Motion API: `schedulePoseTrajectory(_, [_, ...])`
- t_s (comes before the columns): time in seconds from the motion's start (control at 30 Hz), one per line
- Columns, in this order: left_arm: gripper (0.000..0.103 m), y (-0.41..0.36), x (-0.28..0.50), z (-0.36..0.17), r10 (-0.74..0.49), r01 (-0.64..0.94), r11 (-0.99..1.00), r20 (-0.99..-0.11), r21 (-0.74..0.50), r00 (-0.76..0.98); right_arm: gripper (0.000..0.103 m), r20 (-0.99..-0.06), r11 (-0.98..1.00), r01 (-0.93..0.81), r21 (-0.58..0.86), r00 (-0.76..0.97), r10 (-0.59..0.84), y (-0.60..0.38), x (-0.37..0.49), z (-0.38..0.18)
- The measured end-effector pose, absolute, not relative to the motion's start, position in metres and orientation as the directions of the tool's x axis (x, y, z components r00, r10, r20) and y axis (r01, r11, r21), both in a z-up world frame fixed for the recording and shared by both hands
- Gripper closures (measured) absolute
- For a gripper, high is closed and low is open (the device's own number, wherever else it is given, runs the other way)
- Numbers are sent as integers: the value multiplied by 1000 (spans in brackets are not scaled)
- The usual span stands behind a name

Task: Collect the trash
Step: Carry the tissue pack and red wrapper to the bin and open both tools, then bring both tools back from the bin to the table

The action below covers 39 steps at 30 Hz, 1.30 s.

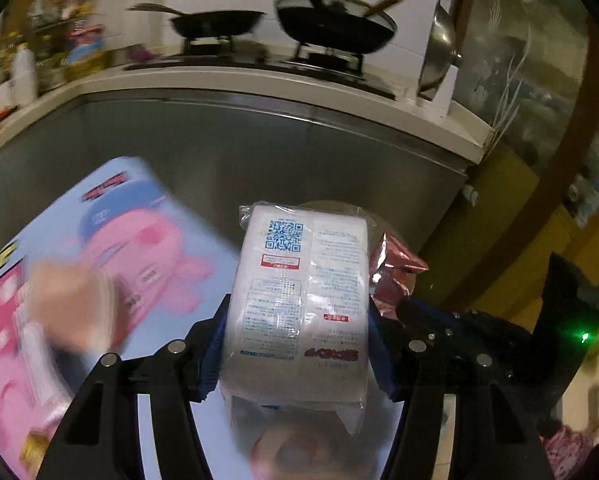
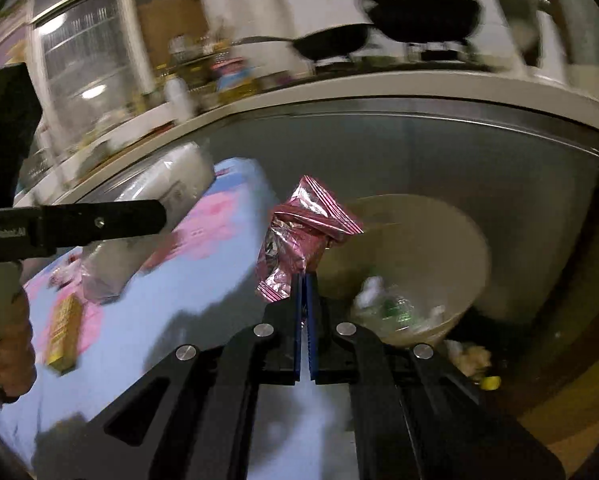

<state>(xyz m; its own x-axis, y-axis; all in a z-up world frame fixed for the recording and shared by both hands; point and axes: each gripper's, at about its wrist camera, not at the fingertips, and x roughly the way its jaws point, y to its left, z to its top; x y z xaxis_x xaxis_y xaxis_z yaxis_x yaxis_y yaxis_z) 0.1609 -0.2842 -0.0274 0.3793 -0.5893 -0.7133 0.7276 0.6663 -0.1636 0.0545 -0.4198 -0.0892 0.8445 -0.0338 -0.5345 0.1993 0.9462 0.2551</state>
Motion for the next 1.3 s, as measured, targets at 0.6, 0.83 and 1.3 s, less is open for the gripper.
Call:
schedulePoseTrajectory(0.6, [25, -399, 197, -77, -502, 723, 684, -782, -96, 370, 74, -623, 905, 325, 274, 777, -91, -514, 110, -143])
schedulePoseTrajectory(0.83, [25, -385, 186, -66, -489, 713, 699, -766, -58, 416, 74, -597, 892, 317, 322, 800, -69, -502, 87, -132])
schedulePoseTrajectory(1.3, [22, -313, 138, -18, -529, 676, 735, -670, -55, 521, 70, -530, 874, 287, 392, 847, -41, -448, 30, -79])
